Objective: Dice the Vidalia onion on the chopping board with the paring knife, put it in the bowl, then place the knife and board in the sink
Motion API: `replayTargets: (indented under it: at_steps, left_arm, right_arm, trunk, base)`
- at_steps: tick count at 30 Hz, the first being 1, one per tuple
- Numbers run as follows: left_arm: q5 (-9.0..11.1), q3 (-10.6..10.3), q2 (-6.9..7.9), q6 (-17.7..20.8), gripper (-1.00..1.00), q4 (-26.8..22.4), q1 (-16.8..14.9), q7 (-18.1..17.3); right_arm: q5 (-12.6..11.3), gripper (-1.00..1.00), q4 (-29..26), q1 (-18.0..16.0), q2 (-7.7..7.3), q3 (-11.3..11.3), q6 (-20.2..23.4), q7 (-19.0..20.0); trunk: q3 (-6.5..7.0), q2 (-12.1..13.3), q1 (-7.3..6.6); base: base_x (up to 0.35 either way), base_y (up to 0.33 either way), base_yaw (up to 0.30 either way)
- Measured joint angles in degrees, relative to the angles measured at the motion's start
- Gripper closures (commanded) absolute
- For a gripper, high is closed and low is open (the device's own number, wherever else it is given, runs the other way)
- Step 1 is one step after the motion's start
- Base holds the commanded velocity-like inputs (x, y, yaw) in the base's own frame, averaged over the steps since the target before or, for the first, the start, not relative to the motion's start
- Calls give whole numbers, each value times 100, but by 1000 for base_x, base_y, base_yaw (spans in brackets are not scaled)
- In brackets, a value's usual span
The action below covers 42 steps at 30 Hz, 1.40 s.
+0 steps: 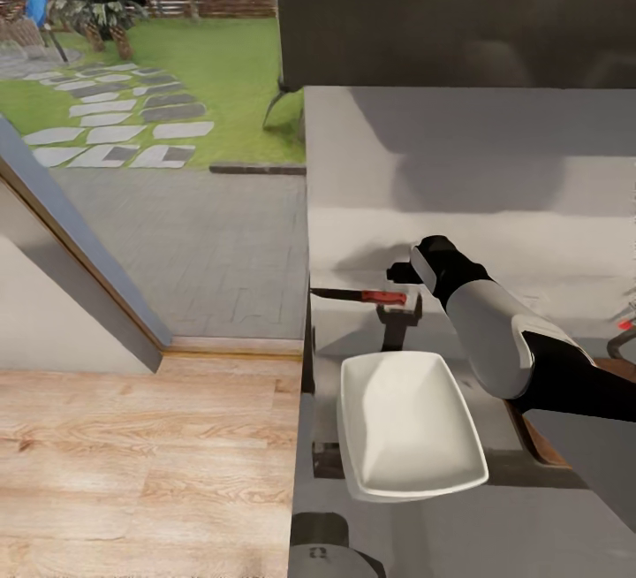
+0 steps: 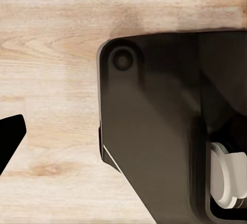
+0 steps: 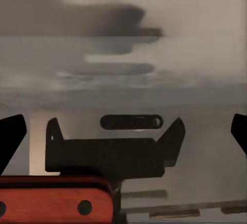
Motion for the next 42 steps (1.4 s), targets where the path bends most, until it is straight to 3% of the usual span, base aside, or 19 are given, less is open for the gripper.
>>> replayTargets:
  at_steps: [42]
  left_arm:
    - [0, -4, -3, 0, -100, 0, 0, 0]
  right_arm:
    - [3, -100, 21, 0, -17, -9, -3, 5]
  trunk:
    - [-159, 0, 0]
  base:
    - [-10, -14, 71]
